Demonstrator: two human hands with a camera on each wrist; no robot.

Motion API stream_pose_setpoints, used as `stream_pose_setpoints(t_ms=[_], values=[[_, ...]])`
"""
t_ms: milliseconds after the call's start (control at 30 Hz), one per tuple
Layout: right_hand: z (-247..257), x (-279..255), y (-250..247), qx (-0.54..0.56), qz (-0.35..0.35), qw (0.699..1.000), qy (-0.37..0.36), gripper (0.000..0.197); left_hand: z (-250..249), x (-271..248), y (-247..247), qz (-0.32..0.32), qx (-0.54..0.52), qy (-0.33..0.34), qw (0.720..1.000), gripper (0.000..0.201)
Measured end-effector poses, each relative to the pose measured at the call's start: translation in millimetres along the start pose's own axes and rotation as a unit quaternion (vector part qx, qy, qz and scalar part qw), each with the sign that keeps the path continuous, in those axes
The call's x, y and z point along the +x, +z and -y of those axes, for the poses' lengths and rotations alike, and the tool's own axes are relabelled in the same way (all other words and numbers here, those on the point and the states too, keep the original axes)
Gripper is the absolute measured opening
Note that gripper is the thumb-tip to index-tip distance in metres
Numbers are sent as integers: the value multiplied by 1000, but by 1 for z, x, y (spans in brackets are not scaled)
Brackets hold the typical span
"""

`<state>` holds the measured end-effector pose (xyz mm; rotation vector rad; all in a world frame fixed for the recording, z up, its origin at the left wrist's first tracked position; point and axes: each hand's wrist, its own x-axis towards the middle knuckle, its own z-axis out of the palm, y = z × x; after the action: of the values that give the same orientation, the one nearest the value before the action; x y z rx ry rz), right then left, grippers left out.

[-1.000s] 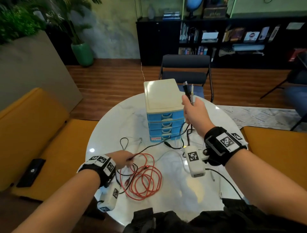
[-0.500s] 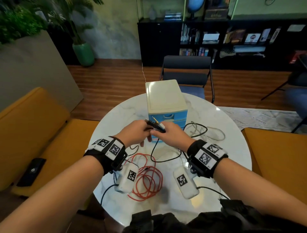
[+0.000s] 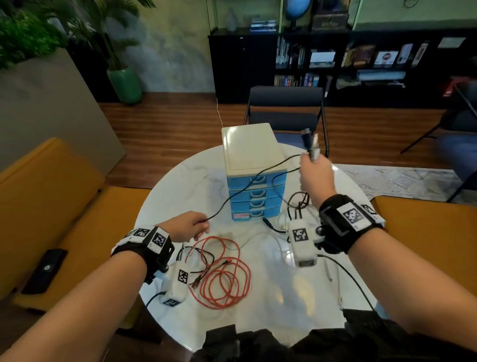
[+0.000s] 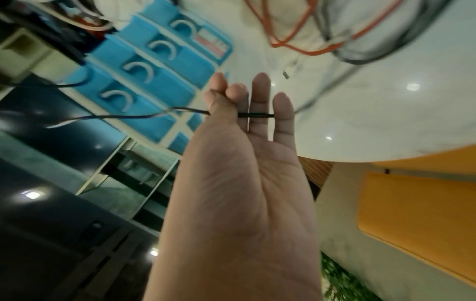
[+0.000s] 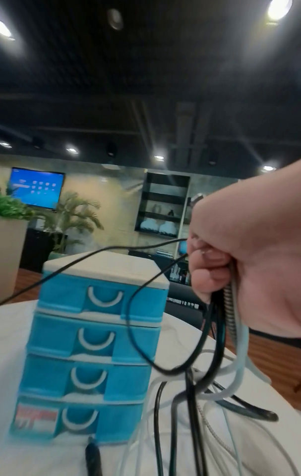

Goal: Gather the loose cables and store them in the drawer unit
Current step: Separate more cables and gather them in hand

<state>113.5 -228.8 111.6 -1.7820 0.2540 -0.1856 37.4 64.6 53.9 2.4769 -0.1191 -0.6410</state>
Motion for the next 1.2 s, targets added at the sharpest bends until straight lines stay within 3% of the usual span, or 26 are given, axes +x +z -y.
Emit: stream_pose_setpoints(t_ms=[100, 167, 300, 467, 600, 700, 933, 1067, 1200], values=[[1, 9, -13, 24, -73, 997, 2, 20, 31, -6, 1, 4, 1, -47, 999, 27], [-1, 9, -14, 15, -75, 997, -5, 20, 35, -7, 0, -5, -11, -57, 998, 28], [-5, -16, 9, -51, 48, 997, -9, 23, -2, -1, -4, -60, -46, -9, 997, 26], [-6, -60, 39, -114, 232, 966, 4, 38, -66, 6, -4, -101, -137, 86, 982, 28], [-13, -65, 50, 25, 297, 948, 114, 34, -92, 7, 3, -75, -189, 145, 968, 22], [-12, -60, 46, 73, 314, 937, 133, 26, -92, 7, 7, -42, -193, 148, 969, 23], [5, -37, 23, 107, 202, 966, 123, 21, -64, 9, 17, 6, -51, 114, 992, 21], [10, -21, 7, 202, 113, 962, 144, 22, -27, 12, 24, 26, 34, 56, 997, 30], [21, -11, -9, 256, 10, 958, 129, 24, 5, 5, 25, 50, 116, -4, 992, 24]])
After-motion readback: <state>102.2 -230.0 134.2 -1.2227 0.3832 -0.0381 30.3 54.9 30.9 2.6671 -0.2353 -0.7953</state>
